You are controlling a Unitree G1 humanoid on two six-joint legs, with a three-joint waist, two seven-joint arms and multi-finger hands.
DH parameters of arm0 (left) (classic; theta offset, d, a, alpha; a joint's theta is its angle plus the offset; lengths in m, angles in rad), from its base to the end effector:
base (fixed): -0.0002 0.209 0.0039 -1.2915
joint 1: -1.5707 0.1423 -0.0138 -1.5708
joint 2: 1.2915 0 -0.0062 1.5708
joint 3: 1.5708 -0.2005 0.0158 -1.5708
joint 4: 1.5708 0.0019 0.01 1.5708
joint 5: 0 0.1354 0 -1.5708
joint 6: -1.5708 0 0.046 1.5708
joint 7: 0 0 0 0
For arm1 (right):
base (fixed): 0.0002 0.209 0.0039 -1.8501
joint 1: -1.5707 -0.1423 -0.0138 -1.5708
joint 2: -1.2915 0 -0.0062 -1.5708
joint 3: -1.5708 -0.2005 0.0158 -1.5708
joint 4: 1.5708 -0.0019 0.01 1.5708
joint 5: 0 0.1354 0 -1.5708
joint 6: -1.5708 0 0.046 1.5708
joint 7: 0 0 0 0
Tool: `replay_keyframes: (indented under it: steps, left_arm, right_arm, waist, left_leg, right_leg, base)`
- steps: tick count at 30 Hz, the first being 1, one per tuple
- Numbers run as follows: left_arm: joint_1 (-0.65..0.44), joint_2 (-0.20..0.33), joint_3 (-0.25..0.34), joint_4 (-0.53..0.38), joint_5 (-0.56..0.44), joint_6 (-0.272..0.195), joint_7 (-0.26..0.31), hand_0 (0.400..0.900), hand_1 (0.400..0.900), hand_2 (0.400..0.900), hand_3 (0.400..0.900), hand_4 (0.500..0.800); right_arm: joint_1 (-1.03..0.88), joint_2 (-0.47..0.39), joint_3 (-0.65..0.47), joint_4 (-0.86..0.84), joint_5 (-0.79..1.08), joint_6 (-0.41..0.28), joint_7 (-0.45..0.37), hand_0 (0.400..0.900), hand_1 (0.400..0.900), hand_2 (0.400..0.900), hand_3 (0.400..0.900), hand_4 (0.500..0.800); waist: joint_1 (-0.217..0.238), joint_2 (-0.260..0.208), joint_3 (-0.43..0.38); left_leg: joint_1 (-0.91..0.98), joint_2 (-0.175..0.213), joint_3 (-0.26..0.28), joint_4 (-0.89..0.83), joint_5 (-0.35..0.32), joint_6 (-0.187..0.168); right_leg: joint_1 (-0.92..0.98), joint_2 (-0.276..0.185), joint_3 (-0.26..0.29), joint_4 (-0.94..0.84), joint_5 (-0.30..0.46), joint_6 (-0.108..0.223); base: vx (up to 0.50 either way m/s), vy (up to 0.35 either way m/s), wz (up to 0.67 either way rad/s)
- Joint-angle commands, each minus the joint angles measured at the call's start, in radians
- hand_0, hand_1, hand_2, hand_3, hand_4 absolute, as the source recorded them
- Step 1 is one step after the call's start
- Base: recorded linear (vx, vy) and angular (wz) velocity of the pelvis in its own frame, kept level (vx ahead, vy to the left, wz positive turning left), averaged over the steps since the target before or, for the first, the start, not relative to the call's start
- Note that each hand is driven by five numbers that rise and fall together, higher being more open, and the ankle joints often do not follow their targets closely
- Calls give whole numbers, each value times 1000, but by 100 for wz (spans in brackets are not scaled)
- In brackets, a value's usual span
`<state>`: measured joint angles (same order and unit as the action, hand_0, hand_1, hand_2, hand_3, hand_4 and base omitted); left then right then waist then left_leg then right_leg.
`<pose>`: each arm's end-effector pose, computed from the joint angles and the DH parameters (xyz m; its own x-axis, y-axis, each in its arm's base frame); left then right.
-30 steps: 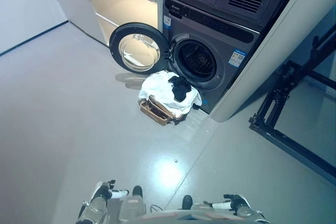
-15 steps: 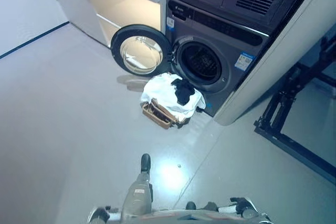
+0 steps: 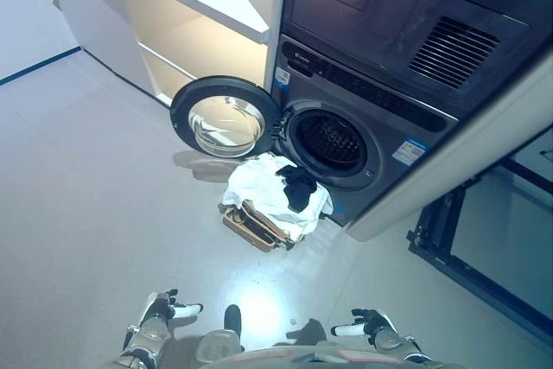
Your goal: Put the clothes in the basket into the washing machine.
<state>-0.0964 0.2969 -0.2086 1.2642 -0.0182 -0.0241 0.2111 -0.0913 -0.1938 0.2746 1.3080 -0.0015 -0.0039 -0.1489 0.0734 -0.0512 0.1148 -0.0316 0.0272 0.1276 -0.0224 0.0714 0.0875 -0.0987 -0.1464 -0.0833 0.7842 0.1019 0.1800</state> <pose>0.1023 0.2439 -0.1187 0.4378 0.3946 -0.8079 0.0987 0.8720 0.4794 0.0912 -0.2053 -0.1313 0.3773 -0.2459 -0.8929 -0.2256 0.9107 -0.3462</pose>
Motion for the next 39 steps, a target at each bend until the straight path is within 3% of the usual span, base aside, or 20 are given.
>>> replay_keyframes:
  steps: [1,4,6,8,10,12,15,18,20,22,24,25,27,29,31,33,39]
  left_arm:
    - [22,54,32,20,13,-2,26,900,900,900,900,800]
    - [19,48,28,26,19,-3,22,900,900,900,900,800]
    - [20,38,22,35,37,-4,12,900,900,900,900,800]
    - [15,36,15,34,53,-8,5,900,900,900,900,800]
    - [16,32,13,29,55,-12,7,900,900,900,900,800]
    - [17,28,14,24,53,-15,8,900,900,900,900,800]
    - [20,27,26,27,44,-12,15,900,900,900,900,800]
    - [26,23,30,24,41,-16,19,900,900,900,900,800]
    - [17,23,25,-8,30,-28,31,900,900,900,900,800]
    - [3,17,8,-35,14,-37,41,900,900,900,900,800]
    - [2,15,4,-34,13,-38,42,900,900,900,900,800]
    - [6,16,-4,-24,15,-35,43,900,900,900,900,800]
    - [14,18,-4,-9,21,-33,46,900,900,900,900,800]
    - [21,17,-8,4,34,-30,44,900,900,900,900,800]
    - [25,19,-10,10,51,-32,37,900,900,900,900,800]
    - [34,23,-19,7,71,-34,29,900,900,900,900,800]
    - [43,37,-6,11,68,-42,35,900,900,900,900,800]
  right_arm:
    - [22,-62,-32,-28,17,0,-21,900,900,900,900,800]
    - [27,-57,-38,-22,23,0,-21,900,900,900,900,800]
    - [27,-56,-38,-23,34,1,-19,900,900,900,900,800]
    - [26,-64,-42,-26,36,0,-18,900,900,900,900,800]
    - [24,-72,-40,-27,29,1,-20,900,900,900,900,800]
    - [20,-77,-32,-24,27,-2,-17,900,900,900,900,800]
    - [-9,-88,-4,-53,9,-10,-7,900,900,900,900,800]
    - [-43,-110,48,-109,-34,-20,0,900,900,900,900,800]
    - [-67,-131,79,-141,-59,-27,-6,900,900,900,900,800]
    - [-108,-148,117,-165,-83,-29,-9,900,900,900,900,800]
    - [-120,-152,125,-164,-91,-28,-12,900,900,900,900,800]
    - [-145,-157,155,-157,-119,-23,-14,900,900,900,900,800]
    - [-164,-161,172,-147,-147,-27,-21,900,900,900,900,800]
    - [-172,-163,190,-145,-173,-25,-18,900,900,900,900,800]
    - [-180,-167,201,-136,-202,-26,-16,900,900,900,900,800]
    - [-186,-167,214,-120,-237,-21,-17,900,900,900,900,800]
    - [-249,-179,239,-106,-303,-10,-33,900,900,900,900,800]
  waist:
    - [-21,-1,7]
    - [-39,-6,8]
    - [-69,-31,2]
    - [-83,-39,8]
    - [-90,-38,9]
    - [-93,-45,-7]
    - [-81,-39,-27]
    - [-73,-44,-23]
    - [-49,-62,17]
    - [-22,-75,47]
    - [-10,-77,53]
    - [10,-79,48]
    - [20,-53,32]
    - [21,-32,24]
    - [23,-19,12]
    - [28,-13,-8]
    - [49,-6,-11]
  left_leg:
    - [-50,-12,-95,-36,54,-56]
    - [-18,-23,-118,-43,32,-61]
    - [42,-51,-144,-63,-7,-73]
    - [80,-58,-176,-60,-34,-78]
    - [111,-64,-201,-62,-50,-81]
    - [124,-70,-219,-59,-71,-86]
    - [144,-51,-230,-44,-95,-100]
    - [113,-47,-228,133,-127,-132]
    - [-15,-63,-216,384,-69,-160]
    - [-116,-74,-196,484,-59,-151]
    - [-156,-64,-184,467,-62,-145]
    - [-177,-18,-183,342,-56,-141]
    - [-164,58,-197,145,45,-166]
    - [-140,101,-170,28,97,-184]
    - [-116,108,-162,20,98,-189]
    - [-101,93,-177,15,86,-187]
    - [-92,57,-147,9,57,-169]
  right_leg:
    - [-48,0,-43,-190,28,-49]
    - [-66,12,-46,-315,-8,-59]
    - [-117,55,-9,-581,12,-45]
    - [-114,59,3,-668,50,-31]
    - [-114,66,-1,-694,73,-28]
    - [-73,81,29,-721,58,-38]
    - [-46,98,24,-692,17,-53]
    - [-20,102,4,-657,-36,-77]
    - [21,90,6,-650,-48,-92]
    - [36,84,-11,-644,-62,-108]
    - [45,85,-14,-644,-71,-109]
    - [62,89,-17,-655,-85,-105]
    - [86,114,-11,-664,-107,-98]
    - [112,116,-9,-662,-130,-93]
    - [126,112,-6,-666,-134,-86]
    - [144,97,-4,-688,-135,-80]
    - [150,52,2,-728,-125,-55]
  base:
    - [236,-18,49]
    - [331,-52,51]
    - [401,-103,52]
    - [360,-100,62]
    - [357,-111,63]
    - [286,-134,49]
    - [281,-187,24]
    - [229,-202,27]
    - [80,-228,26]
    - [47,-200,20]
    - [124,-94,2]
    - [232,-22,-14]
    - [289,52,-25]
    - [221,114,-20]
    - [171,122,-22]
    - [195,122,-20]
    - [85,115,-20]
